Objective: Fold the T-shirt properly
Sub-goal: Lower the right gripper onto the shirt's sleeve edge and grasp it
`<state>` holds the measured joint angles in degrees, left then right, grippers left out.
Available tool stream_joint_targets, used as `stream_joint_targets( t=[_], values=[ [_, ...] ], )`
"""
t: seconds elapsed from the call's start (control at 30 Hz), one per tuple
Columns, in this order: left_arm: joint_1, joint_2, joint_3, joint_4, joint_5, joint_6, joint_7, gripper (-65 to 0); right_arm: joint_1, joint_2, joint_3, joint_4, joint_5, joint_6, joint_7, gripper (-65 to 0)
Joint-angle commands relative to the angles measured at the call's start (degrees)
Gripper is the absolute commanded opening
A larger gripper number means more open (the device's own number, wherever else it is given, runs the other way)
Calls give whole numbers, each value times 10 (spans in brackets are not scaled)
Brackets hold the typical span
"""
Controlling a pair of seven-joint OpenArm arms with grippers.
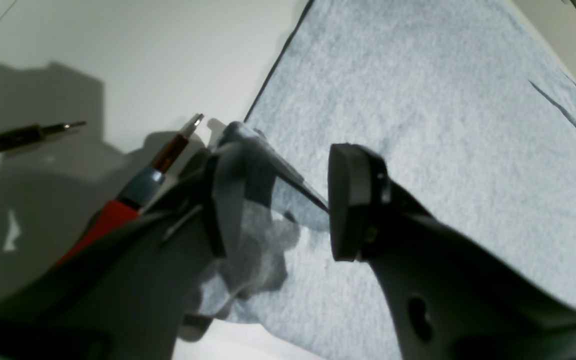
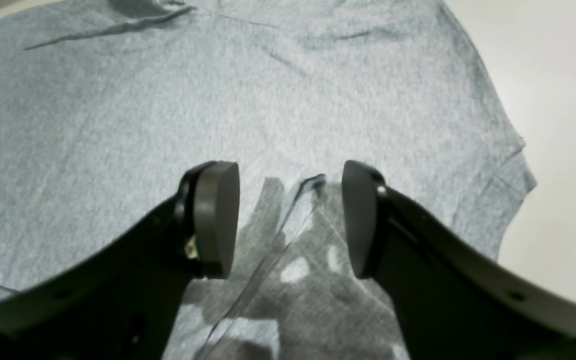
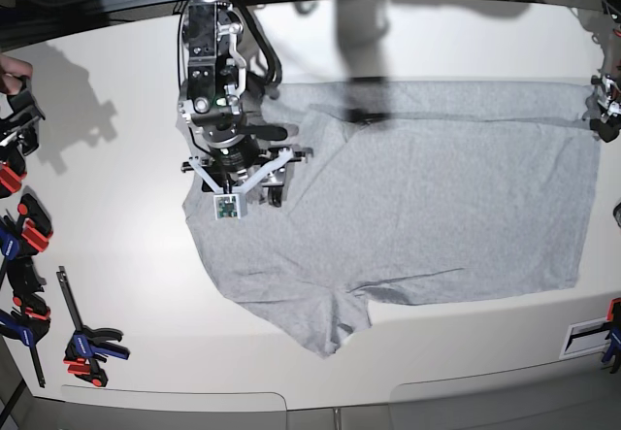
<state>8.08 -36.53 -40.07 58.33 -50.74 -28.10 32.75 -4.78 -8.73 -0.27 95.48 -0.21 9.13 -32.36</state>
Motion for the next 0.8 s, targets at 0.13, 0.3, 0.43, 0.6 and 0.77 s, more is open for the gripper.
stream_joint_targets(
  t=[0.13, 0.3, 0.43, 0.6, 0.77],
  values=[
    [-4, -18, -4, 8, -9, -34, -7, -399, 9, -3, -1, 14, -4, -1, -7, -347],
    [-2, -17, -4, 17, -9, -119, 37, -539, -10, -3, -1, 54, -61, -2, -56, -562],
    [5, -17, -3, 19, 2, -119, 37, -650, -55, -3, -1, 80, -62, -1, -56, -650],
    [5, -14, 21, 19, 74, -119, 25, -650, -106, -1, -1, 80, -103, -19, -44, -650],
    [5, -14, 76, 19, 148, -79, -16, -650, -134, 24, 2, 80, -104, -47, -41, -650]
  ],
)
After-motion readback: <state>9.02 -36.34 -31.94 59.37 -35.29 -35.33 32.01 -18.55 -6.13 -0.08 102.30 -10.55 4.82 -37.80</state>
